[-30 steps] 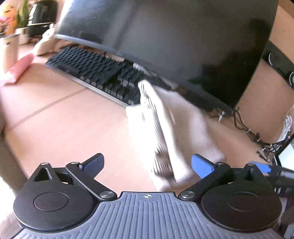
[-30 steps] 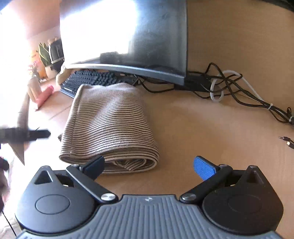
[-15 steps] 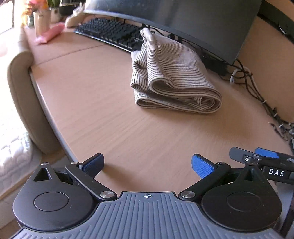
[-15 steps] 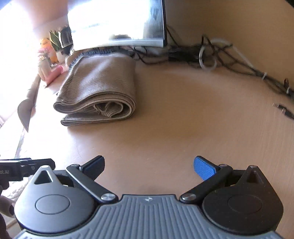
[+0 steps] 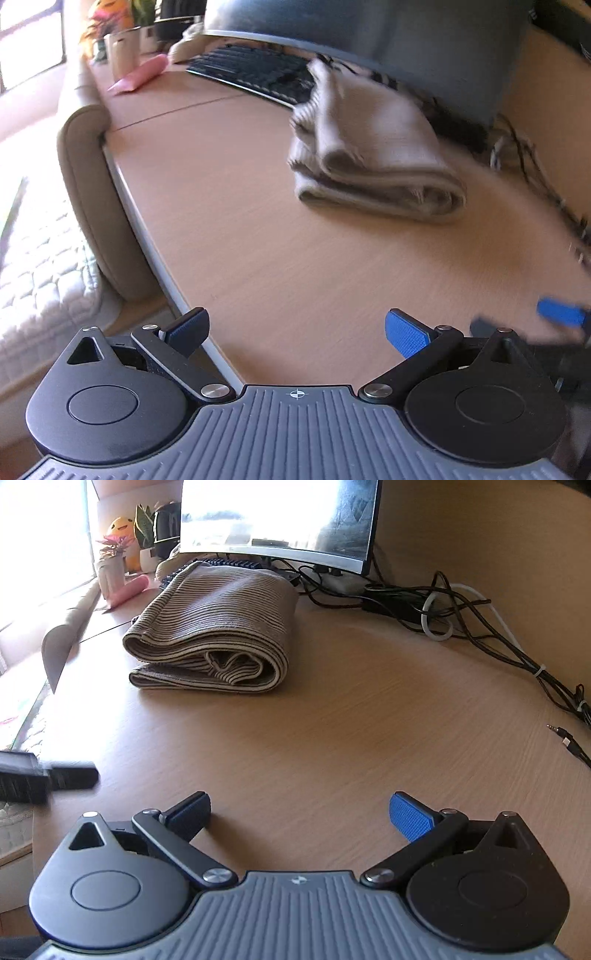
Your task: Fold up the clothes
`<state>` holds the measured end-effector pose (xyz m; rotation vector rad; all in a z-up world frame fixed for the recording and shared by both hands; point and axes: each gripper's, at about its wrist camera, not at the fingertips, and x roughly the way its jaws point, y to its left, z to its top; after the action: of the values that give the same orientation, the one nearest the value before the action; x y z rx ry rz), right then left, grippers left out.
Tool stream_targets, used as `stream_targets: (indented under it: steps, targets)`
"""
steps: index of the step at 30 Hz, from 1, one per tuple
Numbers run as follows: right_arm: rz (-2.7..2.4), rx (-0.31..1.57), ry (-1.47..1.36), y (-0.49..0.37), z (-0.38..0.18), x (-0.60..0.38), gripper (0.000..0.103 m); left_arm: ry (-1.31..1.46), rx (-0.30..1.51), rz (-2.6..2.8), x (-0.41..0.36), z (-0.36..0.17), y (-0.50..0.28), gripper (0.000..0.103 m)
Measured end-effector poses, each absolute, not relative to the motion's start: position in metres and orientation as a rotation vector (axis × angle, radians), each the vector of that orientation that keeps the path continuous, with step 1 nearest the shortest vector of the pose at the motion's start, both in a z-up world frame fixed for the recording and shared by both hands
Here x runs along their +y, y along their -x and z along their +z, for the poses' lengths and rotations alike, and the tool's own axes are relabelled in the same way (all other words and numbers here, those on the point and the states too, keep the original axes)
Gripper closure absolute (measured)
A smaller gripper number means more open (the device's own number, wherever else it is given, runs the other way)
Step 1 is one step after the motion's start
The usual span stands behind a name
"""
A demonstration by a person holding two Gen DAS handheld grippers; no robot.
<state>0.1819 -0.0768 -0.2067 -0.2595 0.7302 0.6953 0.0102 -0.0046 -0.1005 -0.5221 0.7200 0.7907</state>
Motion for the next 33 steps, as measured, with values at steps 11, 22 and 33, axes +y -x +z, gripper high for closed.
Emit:
stream_targets:
  steps: [11,22,33]
  targets:
    - [0.742,0.73,0.214,-0.18,-0.204,-0.09,0.014,0.464,0.695,0.616,0.02,-0.084,-0.044,0.007]
    - [0.978,0.695,0.273,-0.178,-0.187,0.017,0.06,0.576,0.735,0.697,0.08,-0.066,0.024,0.001]
    - [1.281,0.726,0.325,-0.143,-0.185,0.093,0.103,0.611,0.52,0.838,0.142,-0.007,0.071,0.0]
